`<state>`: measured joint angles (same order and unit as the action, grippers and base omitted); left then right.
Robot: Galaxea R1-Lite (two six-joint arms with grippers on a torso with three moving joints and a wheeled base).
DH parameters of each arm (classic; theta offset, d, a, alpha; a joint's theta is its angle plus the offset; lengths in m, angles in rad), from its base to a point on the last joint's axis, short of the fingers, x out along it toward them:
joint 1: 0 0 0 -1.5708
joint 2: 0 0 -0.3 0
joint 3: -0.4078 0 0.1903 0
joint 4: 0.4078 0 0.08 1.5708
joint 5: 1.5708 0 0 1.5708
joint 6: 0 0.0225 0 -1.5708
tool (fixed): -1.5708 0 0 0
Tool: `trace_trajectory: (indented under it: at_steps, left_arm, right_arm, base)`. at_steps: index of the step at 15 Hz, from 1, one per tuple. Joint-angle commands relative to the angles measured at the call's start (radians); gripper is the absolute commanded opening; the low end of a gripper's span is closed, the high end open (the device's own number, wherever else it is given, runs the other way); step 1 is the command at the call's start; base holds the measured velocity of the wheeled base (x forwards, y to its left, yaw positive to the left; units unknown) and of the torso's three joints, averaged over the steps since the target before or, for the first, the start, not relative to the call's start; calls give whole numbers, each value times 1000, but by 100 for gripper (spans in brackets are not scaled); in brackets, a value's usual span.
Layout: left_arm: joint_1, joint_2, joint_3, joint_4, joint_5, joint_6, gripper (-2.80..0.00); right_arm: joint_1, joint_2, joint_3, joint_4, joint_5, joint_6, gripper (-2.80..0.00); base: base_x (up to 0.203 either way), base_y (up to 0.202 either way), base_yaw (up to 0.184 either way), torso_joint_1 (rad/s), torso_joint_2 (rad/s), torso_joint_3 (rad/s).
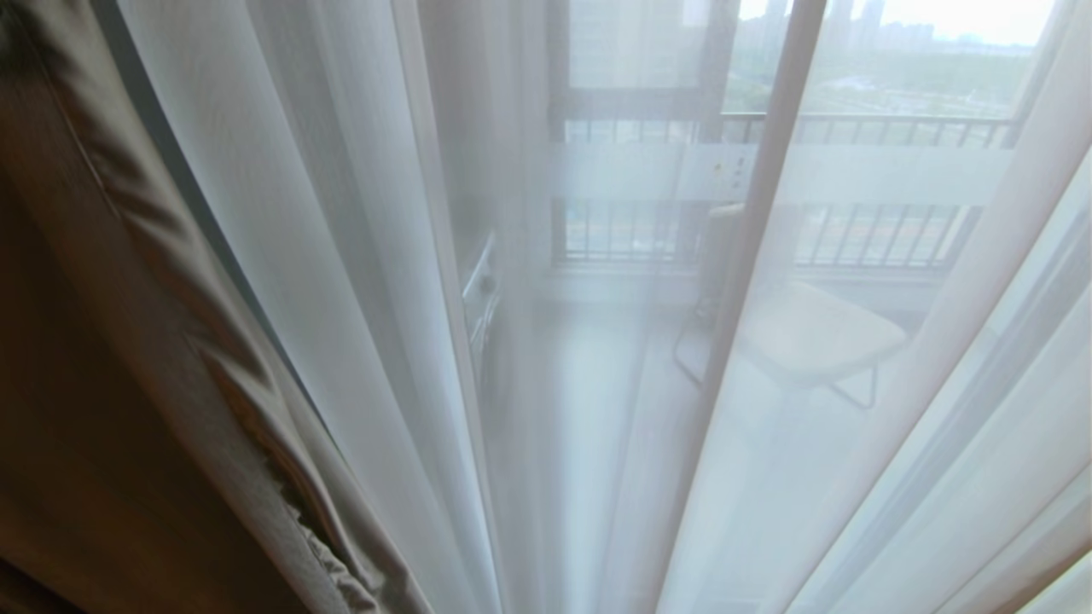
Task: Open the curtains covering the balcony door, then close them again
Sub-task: Close the outer curtains on both sides
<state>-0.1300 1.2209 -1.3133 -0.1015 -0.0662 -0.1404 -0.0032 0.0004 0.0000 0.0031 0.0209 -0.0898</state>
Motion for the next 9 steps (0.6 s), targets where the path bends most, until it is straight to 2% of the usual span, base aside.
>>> trace_trajectory:
  at_steps: [1,9]
  left_arm:
    - [-64,-19,31,2,3,-2,-280]
    - [-195,-23,72,2,4,-1,-280]
  right_arm:
    - [0,0,0,1,1,-1,-280]
    - [0,0,0,0,1,-2,-280]
  base:
    - [0,0,0,0,0,0]
    - [0,0,0,0,0,0]
